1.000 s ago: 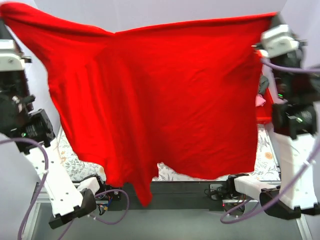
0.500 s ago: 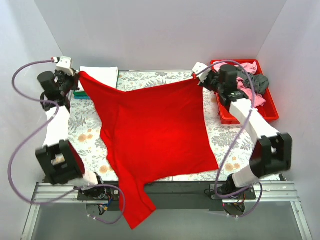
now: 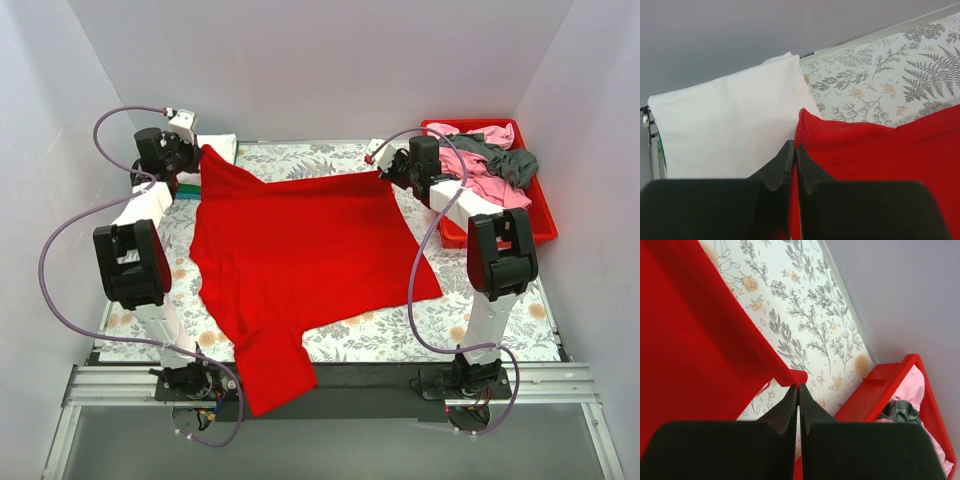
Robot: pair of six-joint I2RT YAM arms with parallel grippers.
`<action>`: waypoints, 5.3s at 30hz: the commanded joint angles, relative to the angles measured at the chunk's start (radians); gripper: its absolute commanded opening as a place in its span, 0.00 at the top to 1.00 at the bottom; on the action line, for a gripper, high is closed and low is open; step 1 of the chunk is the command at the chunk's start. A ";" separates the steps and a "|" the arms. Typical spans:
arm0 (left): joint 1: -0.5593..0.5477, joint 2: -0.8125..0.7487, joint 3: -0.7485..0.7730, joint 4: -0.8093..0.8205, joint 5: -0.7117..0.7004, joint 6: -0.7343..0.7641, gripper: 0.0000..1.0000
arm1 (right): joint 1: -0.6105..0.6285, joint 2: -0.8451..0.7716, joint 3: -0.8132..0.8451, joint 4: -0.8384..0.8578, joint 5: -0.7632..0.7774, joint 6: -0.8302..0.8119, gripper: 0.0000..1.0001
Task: Fold and stack the t-shirts
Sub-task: Fold the tshirt
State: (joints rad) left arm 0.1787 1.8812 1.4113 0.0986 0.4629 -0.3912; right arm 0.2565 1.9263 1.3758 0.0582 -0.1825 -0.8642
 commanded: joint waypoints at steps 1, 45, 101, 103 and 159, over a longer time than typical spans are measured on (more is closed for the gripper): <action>-0.007 -0.091 -0.021 -0.022 -0.024 0.032 1.00 | -0.003 -0.016 0.043 0.069 0.012 -0.027 0.99; 0.096 -0.251 -0.354 -0.702 -0.066 -0.018 0.77 | 0.041 0.003 0.118 -0.583 -0.114 -0.053 0.73; -0.108 -0.042 -0.078 -0.780 -0.116 0.051 0.53 | 0.069 -0.039 0.144 -0.675 -0.084 0.240 0.70; -0.108 -0.022 -0.078 -0.781 -0.121 0.045 0.53 | 0.069 -0.035 0.141 -0.676 -0.081 0.238 0.70; -0.162 -0.031 -0.077 -0.754 -0.155 0.009 0.61 | 0.047 -0.024 0.134 -0.676 -0.063 0.218 0.70</action>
State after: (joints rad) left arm 0.0227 1.8561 1.3285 -0.6540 0.3126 -0.3817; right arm 0.3077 1.9259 1.5066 -0.6159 -0.2413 -0.6361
